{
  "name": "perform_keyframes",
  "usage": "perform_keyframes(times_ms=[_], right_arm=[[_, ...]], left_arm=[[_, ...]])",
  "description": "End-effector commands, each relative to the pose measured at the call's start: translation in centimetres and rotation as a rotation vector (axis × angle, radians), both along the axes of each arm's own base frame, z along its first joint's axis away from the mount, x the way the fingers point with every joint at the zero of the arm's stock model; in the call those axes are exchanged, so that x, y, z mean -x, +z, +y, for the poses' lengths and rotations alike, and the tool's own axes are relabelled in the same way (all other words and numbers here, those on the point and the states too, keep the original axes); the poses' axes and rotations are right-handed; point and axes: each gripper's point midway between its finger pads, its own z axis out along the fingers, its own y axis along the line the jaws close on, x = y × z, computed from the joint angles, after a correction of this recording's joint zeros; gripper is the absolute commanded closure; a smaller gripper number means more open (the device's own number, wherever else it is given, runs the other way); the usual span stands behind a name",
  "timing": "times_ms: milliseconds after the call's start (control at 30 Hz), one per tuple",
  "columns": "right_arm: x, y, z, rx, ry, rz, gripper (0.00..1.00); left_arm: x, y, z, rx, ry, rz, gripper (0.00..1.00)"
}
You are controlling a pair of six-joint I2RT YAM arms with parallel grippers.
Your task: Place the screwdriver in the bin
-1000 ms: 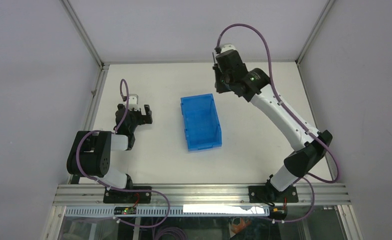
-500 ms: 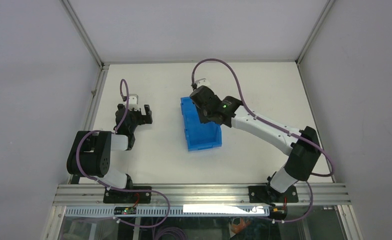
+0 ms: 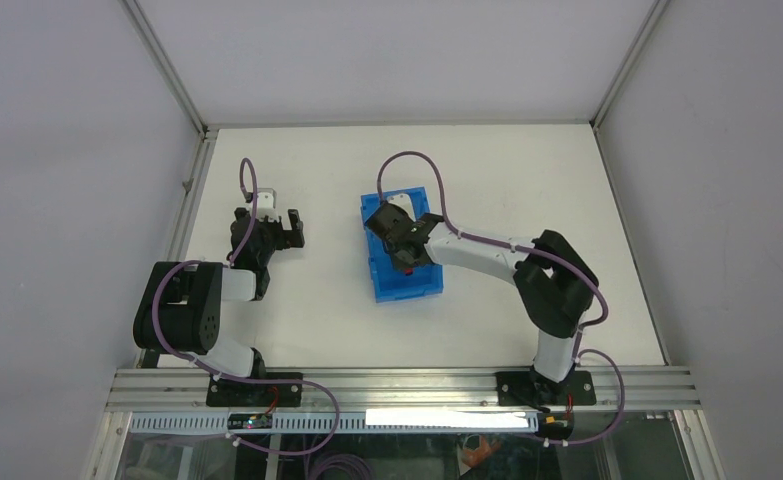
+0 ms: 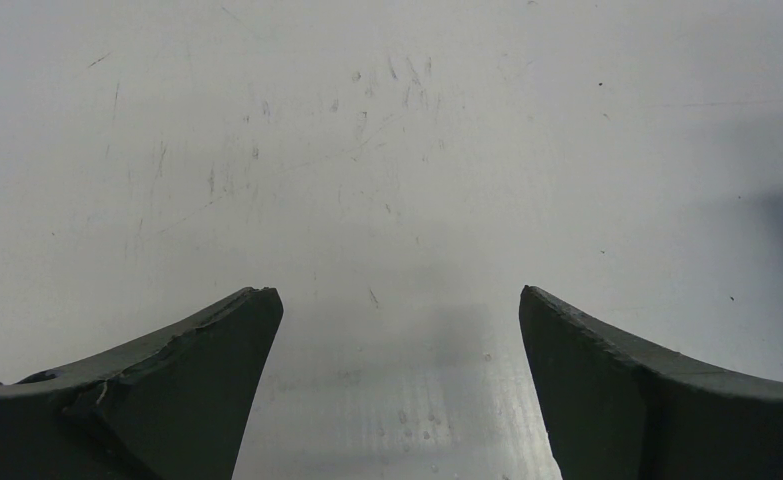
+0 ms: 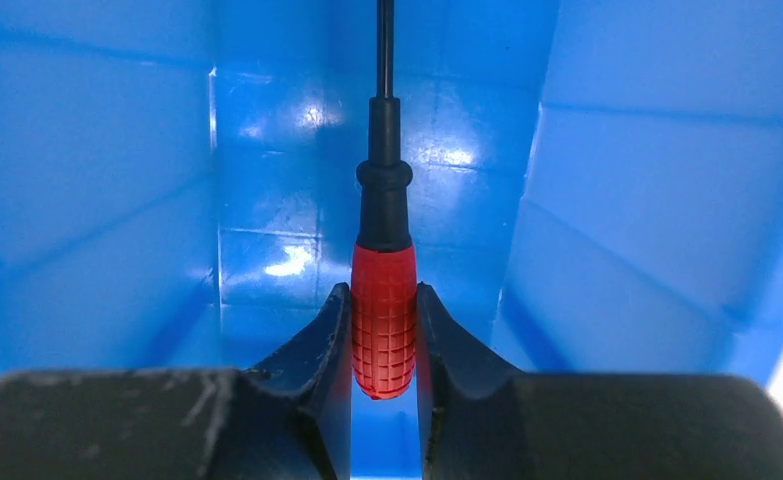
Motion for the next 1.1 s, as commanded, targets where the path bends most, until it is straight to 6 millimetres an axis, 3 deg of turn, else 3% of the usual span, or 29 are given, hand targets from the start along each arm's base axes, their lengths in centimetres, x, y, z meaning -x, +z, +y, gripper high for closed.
perform_keyframes(times_ms=[0, 167, 267, 367, 533, 633, 733, 800, 900, 1067], right_arm=[[-0.9, -0.3, 1.9, -0.080, -0.048, -0.026, 0.75], [-0.5, -1.1, 1.8, -0.068, -0.059, 0.002, 0.67], [-0.8, 0.3, 1.9, -0.080, -0.061, -0.022, 0.60], [-1.7, 3.0, 1.9, -0.091, -0.050, -0.078, 0.55], [-3.1, 9.3, 1.5, -0.114, -0.028, -0.208, 0.48], [-3.8, 12.9, 0.7, -0.115, -0.014, -0.296, 0.38], [-4.2, 15.7, -0.5, -0.107, -0.002, -0.367, 0.21], [-4.6, 16.8, -2.0, -0.088, -0.012, -0.394, 0.03], [-5.5, 17.6, -5.8, -0.068, -0.076, -0.401, 0.01], [-7.2, 18.2, -15.3, -0.090, -0.268, -0.393, 0.01]], left_arm=[[-0.4, 1.7, -0.4, 0.022, -0.005, -0.056, 0.01], [-0.4, 1.7, -0.4, 0.022, -0.006, -0.055, 0.01], [-0.4, 1.7, -0.4, 0.022, -0.007, -0.056, 0.01], [-0.4, 1.7, -0.4, 0.022, -0.006, -0.056, 0.01], [-0.4, 1.7, -0.4, 0.022, -0.007, -0.056, 0.01], [-0.4, 1.7, -0.4, 0.022, -0.006, -0.056, 0.01], [-0.4, 1.7, -0.4, 0.022, -0.006, -0.056, 0.01], [-0.4, 1.7, -0.4, 0.022, -0.005, -0.056, 0.01], [-0.4, 1.7, -0.4, 0.023, -0.005, -0.057, 0.01], [-0.4, 1.7, -0.4, 0.022, -0.007, -0.056, 0.01]])
